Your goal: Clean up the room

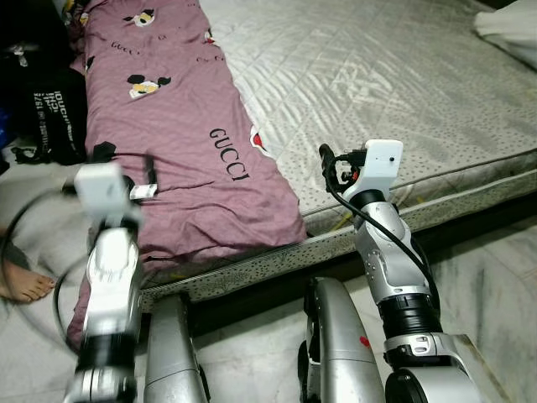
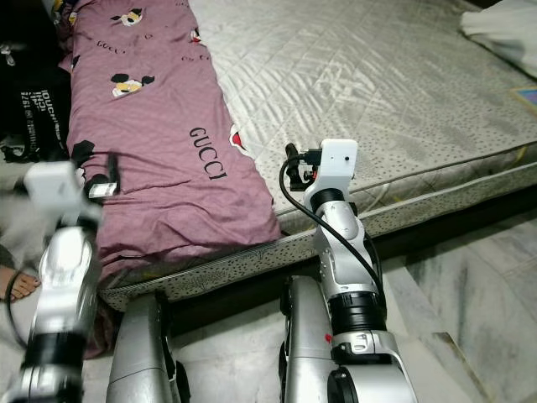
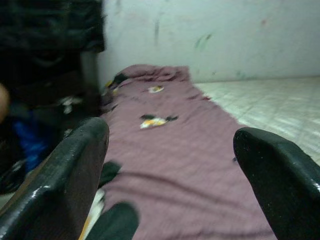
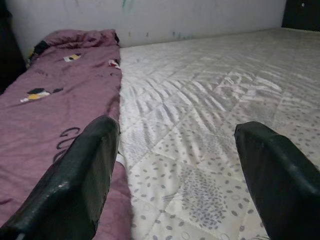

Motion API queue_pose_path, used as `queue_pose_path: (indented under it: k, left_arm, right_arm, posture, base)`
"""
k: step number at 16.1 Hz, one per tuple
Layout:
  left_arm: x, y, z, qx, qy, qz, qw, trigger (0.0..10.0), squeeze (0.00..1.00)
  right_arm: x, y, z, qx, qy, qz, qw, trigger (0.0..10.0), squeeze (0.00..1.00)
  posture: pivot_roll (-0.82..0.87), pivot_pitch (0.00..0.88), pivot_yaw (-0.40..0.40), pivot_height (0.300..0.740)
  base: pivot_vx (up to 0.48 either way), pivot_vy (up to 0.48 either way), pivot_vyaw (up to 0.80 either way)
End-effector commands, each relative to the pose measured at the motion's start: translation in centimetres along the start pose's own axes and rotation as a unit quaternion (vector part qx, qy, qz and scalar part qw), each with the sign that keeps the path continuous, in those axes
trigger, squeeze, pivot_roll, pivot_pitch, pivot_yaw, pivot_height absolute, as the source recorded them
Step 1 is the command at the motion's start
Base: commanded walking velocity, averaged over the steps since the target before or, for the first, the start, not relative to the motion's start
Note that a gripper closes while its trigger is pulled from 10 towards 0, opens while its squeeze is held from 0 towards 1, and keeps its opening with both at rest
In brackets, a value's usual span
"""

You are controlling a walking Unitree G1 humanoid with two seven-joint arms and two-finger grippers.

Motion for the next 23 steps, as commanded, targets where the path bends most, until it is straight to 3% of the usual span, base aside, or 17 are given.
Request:
queue_pose_path:
  k: [1,3,7,14,17,23]
  left_arm:
    - [0.1,0.1,1.1,0.018,0.007,0.008,1.000,10.0,0.00]
    - [0.7,0.0,1.4,0.019,-0.011,0.013,1.000,10.0,0.00]
    - [1.4,-1.0,0.3,-0.016,-0.021,-0.004,1.000,10.0,0.00]
    - [2.4,-0.7,0.2,-0.027,-0.021,-0.022,0.999,10.0,0.00]
    - [2.5,-0.7,0.3,-0.028,-0.016,-0.017,0.999,10.0,0.00]
    - [2.8,0.4,0.4,-0.029,-0.012,-0.035,0.999,10.0,0.00]
  right_arm:
    - [-0.4,0.4,0.6,0.011,0.008,0.003,1.000,10.0,0.00]
    - [0.0,0.4,0.1,-0.001,0.035,-0.012,0.999,10.0,0.00]
    - [-0.2,-0.3,0.2,0.023,0.043,0.001,0.999,10.0,0.00]
    - [-0.4,0.8,2.3,0.052,0.040,0.014,0.998,10.0,0.00]
    - [-1.4,1.0,2.2,0.049,0.039,0.031,0.998,10.0,0.00]
    - [-1.1,0.9,2.1,0.049,0.036,0.022,0.998,10.0,0.00]
  posture:
    - [-0.04,0.000,-0.006,0.508]
    - [-0.05,0.000,-0.013,0.508]
    - [-0.06,0.000,-0.014,0.508]
    - [-0.06,0.000,-0.022,0.556]
    - [-0.04,0.000,-0.026,0.580]
    - [-0.08,0.000,0.005,0.629]
  base:
    - [0.000,0.000,0.00]
    - [0.000,0.000,0.00]
    - [0.000,0.000,0.00]
    - [0.000,0.000,0.00]
    - [0.000,0.000,0.00]
    - [0.000,0.000,0.00]
Point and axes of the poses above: a point about 5 cm out from each wrist's last joint towards the gripper, its own y axis pointing out of the wrist towards the gripper, its own z axis along the axis of the wrist's last joint, x = y × z, the point moved 6 cm from there along y, pointing out of the wrist towards the gripper, and after that the axes turned 14 degrees about -y, right-handed, at the moved point
